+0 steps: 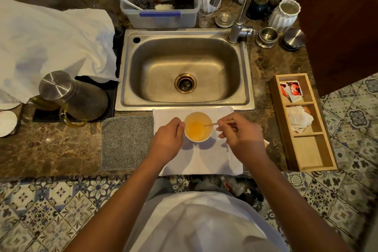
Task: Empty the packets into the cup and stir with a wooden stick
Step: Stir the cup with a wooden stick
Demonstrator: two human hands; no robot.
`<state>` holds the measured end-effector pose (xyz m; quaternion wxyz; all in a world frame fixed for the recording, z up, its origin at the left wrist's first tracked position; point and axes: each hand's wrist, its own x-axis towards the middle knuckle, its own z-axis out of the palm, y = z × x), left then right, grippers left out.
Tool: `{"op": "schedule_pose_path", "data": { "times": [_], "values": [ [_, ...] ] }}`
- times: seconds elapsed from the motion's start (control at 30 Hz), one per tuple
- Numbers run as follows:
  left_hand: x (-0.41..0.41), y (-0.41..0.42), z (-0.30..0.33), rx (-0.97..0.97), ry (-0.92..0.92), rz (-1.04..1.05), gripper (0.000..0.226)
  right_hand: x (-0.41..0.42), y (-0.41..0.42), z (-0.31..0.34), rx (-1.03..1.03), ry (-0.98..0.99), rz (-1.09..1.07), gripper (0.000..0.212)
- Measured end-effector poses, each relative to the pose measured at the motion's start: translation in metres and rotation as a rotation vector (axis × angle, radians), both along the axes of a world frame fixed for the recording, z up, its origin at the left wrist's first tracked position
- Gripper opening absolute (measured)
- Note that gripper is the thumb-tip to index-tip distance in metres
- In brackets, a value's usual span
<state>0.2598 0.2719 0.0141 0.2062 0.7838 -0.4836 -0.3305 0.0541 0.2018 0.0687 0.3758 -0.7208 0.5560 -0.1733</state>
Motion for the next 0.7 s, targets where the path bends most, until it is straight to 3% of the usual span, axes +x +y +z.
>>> {"op": "schedule_pose_path", "data": {
  "times": [0.13, 0.43, 0.7],
  "values": [
    [-0.001, 0.000, 0.001, 0.018, 0.005, 0.008, 0.029, -0.004, -0.001, 0.001, -0.055, 0.096, 0.055, 0.023],
    [-0.003, -0.001, 0.004, 0.028, 0.035, 0.028, 0.030, -0.008, -0.006, 0.006, -0.022, 0.002, -0.101, 0.016],
    [-0.003, 0.000, 0.006, 0.009, 0.053, 0.026, 0.032, -0.002, 0.000, 0.007, -0.058, 0.091, 0.149, 0.019]
  ]
}}
